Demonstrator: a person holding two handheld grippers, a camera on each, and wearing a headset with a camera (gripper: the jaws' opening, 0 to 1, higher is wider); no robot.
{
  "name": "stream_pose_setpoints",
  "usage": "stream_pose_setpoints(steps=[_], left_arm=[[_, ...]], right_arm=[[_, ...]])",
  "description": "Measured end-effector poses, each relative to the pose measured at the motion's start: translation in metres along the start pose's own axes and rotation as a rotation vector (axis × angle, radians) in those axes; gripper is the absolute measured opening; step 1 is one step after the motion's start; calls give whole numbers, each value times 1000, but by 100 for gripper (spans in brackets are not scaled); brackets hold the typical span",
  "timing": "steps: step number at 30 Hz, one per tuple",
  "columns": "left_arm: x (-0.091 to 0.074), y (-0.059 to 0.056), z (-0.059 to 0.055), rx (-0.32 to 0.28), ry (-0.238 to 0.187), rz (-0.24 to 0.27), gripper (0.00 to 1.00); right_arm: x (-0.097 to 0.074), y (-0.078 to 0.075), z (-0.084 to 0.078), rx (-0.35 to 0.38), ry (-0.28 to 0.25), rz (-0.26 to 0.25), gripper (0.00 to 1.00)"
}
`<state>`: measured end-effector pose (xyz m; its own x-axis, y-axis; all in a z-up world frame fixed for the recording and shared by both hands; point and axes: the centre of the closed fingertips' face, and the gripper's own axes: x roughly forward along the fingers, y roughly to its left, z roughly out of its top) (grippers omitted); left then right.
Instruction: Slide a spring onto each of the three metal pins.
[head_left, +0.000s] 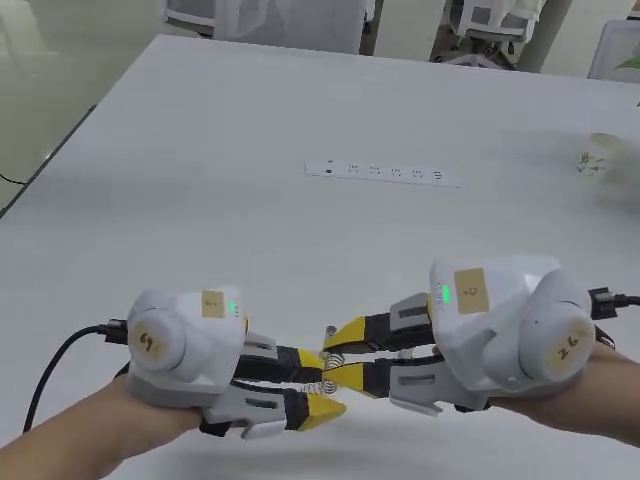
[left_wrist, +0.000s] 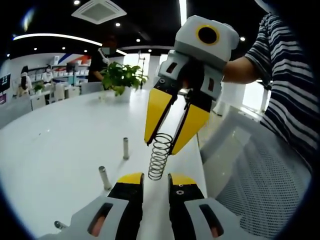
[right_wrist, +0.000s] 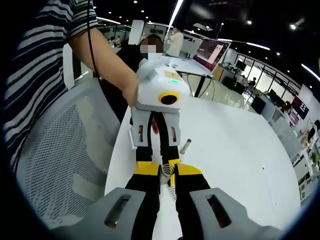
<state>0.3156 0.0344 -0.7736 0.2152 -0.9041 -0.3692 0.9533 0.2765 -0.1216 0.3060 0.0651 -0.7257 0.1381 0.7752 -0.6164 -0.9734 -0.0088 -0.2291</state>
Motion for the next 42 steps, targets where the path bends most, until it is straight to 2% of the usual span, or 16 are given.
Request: stream_pose_setpoints(steps=[14, 27, 42], left_arm=[[-11, 4, -9, -26, -6, 44, 16], [-32, 15, -18, -65, -18, 106, 21], [-59, 21, -32, -113, -34, 168, 37]], right_arm=[[-1, -3, -4, 0, 7, -9, 7], [-1, -7, -10, 3, 19, -20, 7], [-7, -14, -25, 24, 47, -51, 7]])
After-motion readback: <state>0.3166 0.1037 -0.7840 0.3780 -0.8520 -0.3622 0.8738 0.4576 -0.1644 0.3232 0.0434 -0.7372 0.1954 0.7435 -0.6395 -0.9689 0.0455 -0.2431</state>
